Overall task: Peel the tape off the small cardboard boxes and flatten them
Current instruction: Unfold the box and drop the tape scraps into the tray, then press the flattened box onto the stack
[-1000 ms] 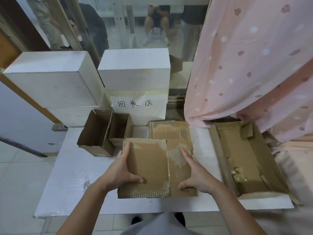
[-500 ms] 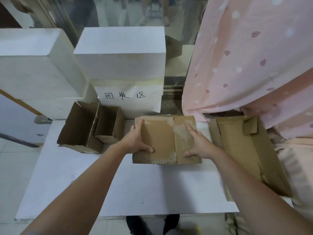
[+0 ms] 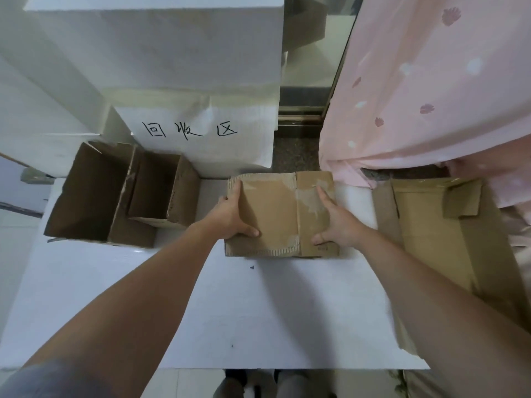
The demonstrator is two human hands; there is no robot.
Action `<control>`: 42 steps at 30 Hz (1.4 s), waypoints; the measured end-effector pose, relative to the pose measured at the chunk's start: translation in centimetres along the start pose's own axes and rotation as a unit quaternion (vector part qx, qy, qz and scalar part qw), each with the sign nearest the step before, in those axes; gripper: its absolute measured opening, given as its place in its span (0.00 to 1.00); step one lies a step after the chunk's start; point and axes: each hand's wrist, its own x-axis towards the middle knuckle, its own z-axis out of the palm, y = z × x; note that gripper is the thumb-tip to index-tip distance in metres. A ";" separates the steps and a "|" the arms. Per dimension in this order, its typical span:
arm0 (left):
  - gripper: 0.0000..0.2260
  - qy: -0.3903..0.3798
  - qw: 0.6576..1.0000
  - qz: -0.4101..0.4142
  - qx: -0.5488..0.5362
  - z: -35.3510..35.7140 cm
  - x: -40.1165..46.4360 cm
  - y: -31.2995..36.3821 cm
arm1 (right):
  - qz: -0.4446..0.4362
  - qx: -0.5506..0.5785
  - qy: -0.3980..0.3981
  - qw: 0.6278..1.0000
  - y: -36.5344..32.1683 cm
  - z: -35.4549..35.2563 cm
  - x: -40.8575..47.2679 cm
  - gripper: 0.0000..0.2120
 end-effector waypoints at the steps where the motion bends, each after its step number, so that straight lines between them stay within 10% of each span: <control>1: 0.67 0.000 1.000 0.000 0.013 -0.1 0.1 0.1 | 0.003 0.003 0.002 1.000 0.0 0.2 -0.1 0.68; 9: 0.63 0.137 0.932 0.065 0.329 -0.3 -1.5 2.0 | 0.068 -0.205 0.063 0.974 -2.9 0.2 -1.4 0.67; 13: 0.52 0.080 0.925 0.157 0.336 0.4 -1.4 2.5 | -0.003 -0.371 0.086 0.925 -5.0 0.9 -1.5 0.63; 22: 0.49 -0.025 0.919 0.172 0.354 -1.1 0.7 2.9 | 0.021 -0.378 -0.069 0.923 -7.6 0.8 1.1 0.44; 42: 0.45 -0.005 0.918 0.152 0.367 -0.1 -0.3 2.9 | -0.018 -0.324 0.038 0.945 -6.1 2.8 -0.8 0.41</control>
